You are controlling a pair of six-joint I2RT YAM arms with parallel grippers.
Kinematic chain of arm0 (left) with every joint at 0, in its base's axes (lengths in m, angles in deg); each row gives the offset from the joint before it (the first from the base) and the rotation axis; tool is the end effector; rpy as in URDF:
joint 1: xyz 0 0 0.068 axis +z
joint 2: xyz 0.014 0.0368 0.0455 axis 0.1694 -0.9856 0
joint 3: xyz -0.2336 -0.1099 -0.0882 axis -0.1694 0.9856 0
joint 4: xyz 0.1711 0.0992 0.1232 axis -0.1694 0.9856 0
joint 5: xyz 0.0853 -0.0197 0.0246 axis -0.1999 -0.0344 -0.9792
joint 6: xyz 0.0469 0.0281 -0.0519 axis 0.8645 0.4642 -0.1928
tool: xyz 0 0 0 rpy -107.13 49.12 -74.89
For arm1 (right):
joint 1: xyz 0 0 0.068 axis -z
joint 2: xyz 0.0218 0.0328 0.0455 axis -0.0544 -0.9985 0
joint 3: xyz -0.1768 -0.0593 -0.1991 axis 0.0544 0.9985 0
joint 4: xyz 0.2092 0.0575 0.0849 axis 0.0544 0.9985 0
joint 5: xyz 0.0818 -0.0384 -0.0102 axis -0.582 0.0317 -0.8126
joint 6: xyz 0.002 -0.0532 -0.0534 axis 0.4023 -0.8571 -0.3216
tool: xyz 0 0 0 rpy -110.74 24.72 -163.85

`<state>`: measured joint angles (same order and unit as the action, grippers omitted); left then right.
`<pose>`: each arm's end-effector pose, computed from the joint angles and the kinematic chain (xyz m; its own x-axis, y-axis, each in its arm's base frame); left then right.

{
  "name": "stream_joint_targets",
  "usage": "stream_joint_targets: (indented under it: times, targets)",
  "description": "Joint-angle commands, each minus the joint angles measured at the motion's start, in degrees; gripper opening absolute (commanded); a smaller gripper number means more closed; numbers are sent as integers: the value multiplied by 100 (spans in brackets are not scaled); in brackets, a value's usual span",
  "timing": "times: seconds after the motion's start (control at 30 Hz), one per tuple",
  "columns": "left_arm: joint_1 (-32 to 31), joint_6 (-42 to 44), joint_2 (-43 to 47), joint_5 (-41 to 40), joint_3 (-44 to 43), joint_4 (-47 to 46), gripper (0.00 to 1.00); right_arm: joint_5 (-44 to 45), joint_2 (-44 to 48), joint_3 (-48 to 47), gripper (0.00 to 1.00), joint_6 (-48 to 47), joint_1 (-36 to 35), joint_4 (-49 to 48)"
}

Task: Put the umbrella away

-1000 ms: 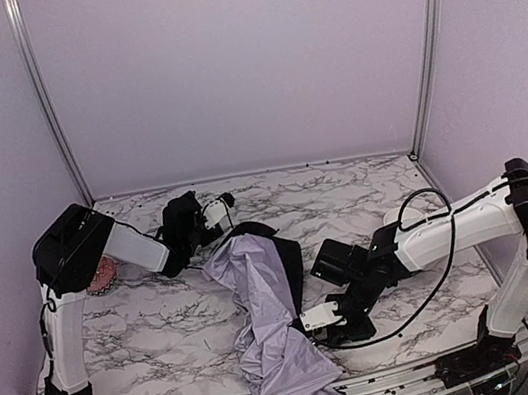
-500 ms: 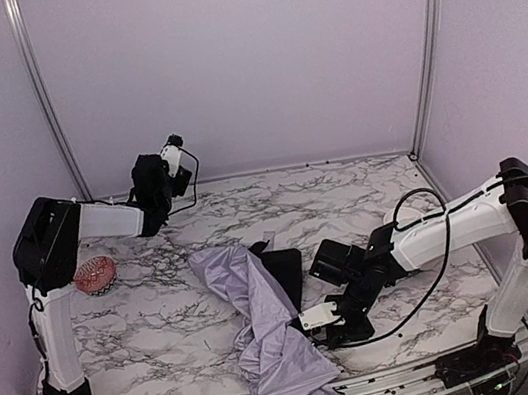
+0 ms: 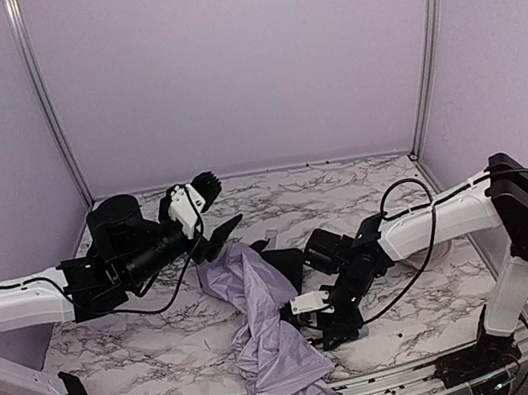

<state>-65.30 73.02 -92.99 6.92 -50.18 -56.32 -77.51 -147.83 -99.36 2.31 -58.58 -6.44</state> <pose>0.1805 -0.2413 0.3353 0.3622 0.3321 -0.8709 0.5982 0.6337 0.4904 0.1451 0.2511 0.1463 -0.0633 -0.9301 -0.3618 -0.9812 -0.0082 0.1929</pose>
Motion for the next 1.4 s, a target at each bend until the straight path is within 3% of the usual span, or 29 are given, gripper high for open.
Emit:
stream_joint_targets:
  times: [0.0,0.03,0.07,0.23,0.33,0.43,0.57,0.7,0.9,1.03,1.23,1.37]
  targets:
    - [126,-1618,321,819,593,1074,70,542,249,-408,73,539,71,212]
    - [135,-1854,398,524,631,1088,69,596,417,-467,96,560,71,242]
    - [132,-2009,454,269,711,1097,70,601,601,-519,99,556,71,280]
    - [418,-2463,389,-243,698,1560,81,361,1774,-825,100,247,104,355]
    - [1029,-2856,169,197,518,2109,89,100,2412,-780,100,207,443,-426]
    - [1568,-2822,-122,611,636,1796,92,-221,2523,-802,100,639,1083,-1465]
    - [1618,-2397,-961,1620,383,1772,95,57,1789,-1160,97,1276,1336,-2191]
    - [1825,-2004,-1997,1315,-195,2238,94,796,857,-1462,90,1831,1507,-2052]
    - [1910,-1224,-2373,1387,-230,1508,83,-446,1,-1744,86,2330,2091,-2823]
    - [1899,-1200,-2155,1577,-197,1309,86,-679,-1097,-2701,86,2391,2110,-2641]
    - [1786,-1918,-924,825,225,1128,85,-1441,-2465,-4023,87,2390,2116,-1843]
    - [1034,-2207,221,1019,874,1261,84,-2303,-3032,-4738,88,2325,2033,-1339]
